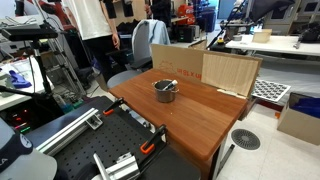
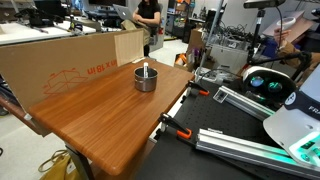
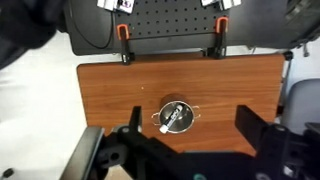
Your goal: Pick the marker from the pot and put it on the table
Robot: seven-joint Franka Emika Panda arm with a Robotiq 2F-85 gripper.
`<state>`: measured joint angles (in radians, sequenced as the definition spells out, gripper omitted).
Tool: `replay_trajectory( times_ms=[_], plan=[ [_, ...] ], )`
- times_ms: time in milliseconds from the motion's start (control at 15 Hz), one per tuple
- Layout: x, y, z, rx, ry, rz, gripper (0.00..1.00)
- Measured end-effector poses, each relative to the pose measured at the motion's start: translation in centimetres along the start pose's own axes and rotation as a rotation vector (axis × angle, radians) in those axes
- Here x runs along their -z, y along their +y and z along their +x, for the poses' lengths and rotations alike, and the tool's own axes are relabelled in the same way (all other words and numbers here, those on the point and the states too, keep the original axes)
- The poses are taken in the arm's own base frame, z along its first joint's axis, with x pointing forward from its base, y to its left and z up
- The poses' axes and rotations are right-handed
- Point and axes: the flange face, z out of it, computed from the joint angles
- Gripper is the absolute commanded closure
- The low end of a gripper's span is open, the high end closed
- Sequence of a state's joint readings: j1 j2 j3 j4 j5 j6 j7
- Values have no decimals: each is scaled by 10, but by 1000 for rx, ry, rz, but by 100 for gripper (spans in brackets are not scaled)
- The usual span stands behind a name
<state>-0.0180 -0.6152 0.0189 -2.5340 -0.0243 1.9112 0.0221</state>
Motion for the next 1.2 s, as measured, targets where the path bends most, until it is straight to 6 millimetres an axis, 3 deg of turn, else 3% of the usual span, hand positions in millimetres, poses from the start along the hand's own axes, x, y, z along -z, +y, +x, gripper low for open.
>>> replay_trajectory(
  times_ms=[667,1200],
  plan=[
    [-4,-1,0,-14,-10,18,0],
    [-54,-2,24,-253,-28,197,0]
  ],
)
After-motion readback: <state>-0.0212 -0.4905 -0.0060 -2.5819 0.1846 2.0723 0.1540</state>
